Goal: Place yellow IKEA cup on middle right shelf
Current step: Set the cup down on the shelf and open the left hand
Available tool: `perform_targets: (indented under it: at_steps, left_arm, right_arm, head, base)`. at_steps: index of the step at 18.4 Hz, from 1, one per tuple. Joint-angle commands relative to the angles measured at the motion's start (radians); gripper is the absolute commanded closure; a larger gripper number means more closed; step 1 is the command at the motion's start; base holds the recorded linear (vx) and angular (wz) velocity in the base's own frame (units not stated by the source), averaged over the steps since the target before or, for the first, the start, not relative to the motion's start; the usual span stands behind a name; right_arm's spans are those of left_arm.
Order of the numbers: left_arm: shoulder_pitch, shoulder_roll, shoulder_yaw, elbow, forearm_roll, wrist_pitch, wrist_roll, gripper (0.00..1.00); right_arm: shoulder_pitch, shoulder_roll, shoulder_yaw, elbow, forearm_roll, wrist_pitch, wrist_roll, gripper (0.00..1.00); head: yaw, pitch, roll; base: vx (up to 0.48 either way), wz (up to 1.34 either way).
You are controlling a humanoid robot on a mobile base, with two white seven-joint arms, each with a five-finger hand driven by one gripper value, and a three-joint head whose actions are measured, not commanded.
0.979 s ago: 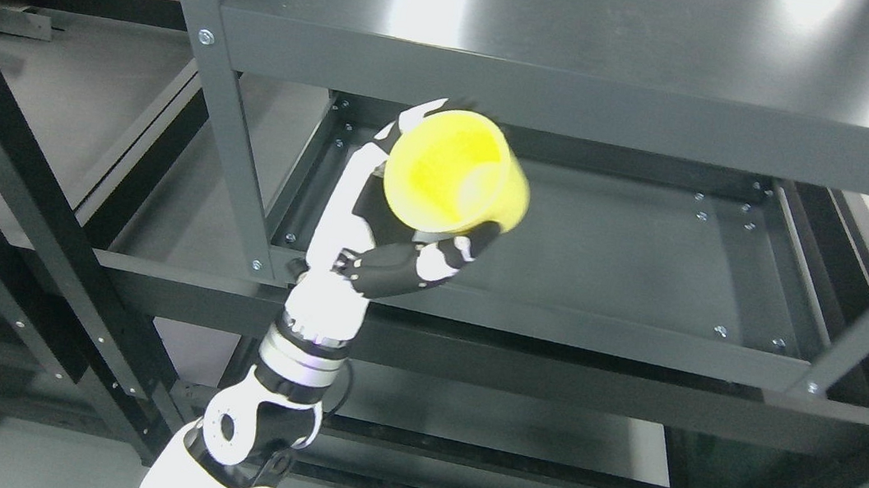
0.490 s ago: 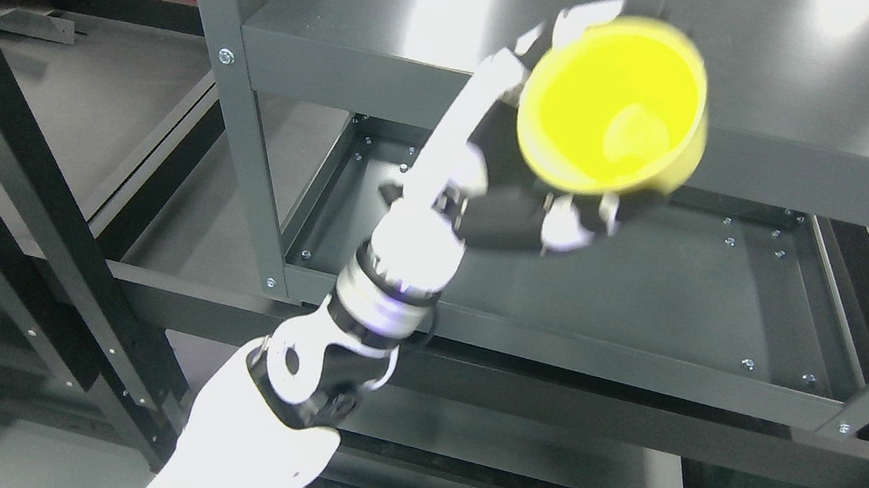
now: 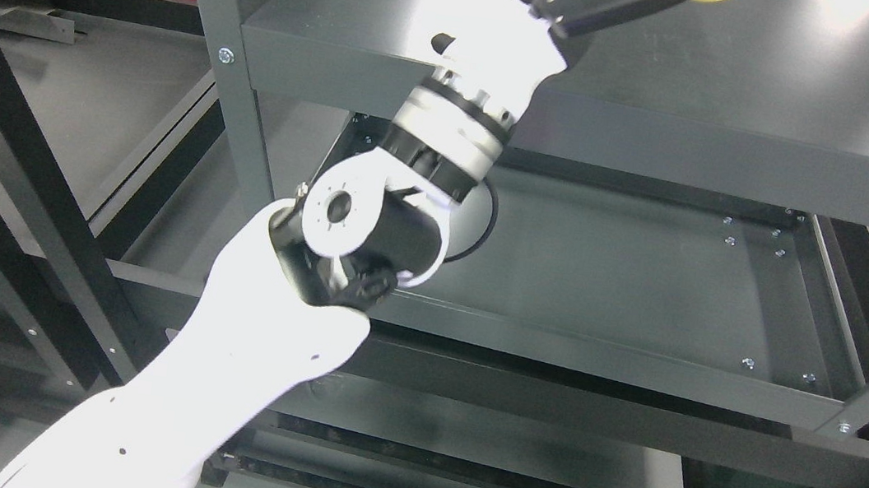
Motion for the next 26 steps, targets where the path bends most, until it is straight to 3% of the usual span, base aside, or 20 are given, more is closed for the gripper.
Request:
perform_targets:
  at_steps: [1,3,5,10,12,18,26]
  left_arm:
    - [-0.127,0.017,0.023,0.199,0.085,0.257,0.055,0.99]
    - [-0.147,0.017,0.023,0.239,0.085,0.291,0.055,0.98]
    - [-0.157,0.017,0.021,0.244,0.085,0.327,0.055,0.90]
    - [-0.174,0.017,0.018,0.242,0.072,0.439,0.043,0.35]
    - [-0.177,0.017,0.018,0.241,0.064,0.445,0.040,0.24]
    - [-0.177,0.017,0.024,0.229,0.029,0.443,0.039,0.02]
    - [-0.174,0.017,0.121,0.094,0.004,0.413,0.039,0.01]
  right_arm:
    - [0.014,-0.017,0.017,0.000,-0.025,0.001,0.000,0.01]
    - [0.014,-0.017,0.017,0.000,-0.025,0.001,0.000,0.01]
    - [0.014,-0.017,0.017,0.000,-0.025,0.001,0.000,0.01]
    - [0.014,-0.017,0.017,0.000,-0.025,0.001,0.000,0.01]
    - [0.014,-0.017,0.017,0.000,-0.025,0.001,0.000,0.01]
    - [0.014,-0.017,0.017,0.000,-0.025,0.001,0.000,0.01]
    - [0.014,-0.017,0.017,0.000,-0.025,0.001,0.000,0.01]
  head:
    - [0.0000,0.000,0.000]
    - [0.0000,0.000,0.000]
    - [0.0000,0.000,0.000]
    - [0.0000,0.000,0.000]
    - [0.0000,0.000,0.000]
    - [0.0000,0.000,0.000]
    - [0.0000,0.000,0.000]
  base:
    - [0.000,0.00]
    - [0.000,0.00]
    - [0.000,0.00]
    - [0.000,0.00]
    - [0.000,0.00]
    - [0.000,0.00]
    - [0.000,0.00]
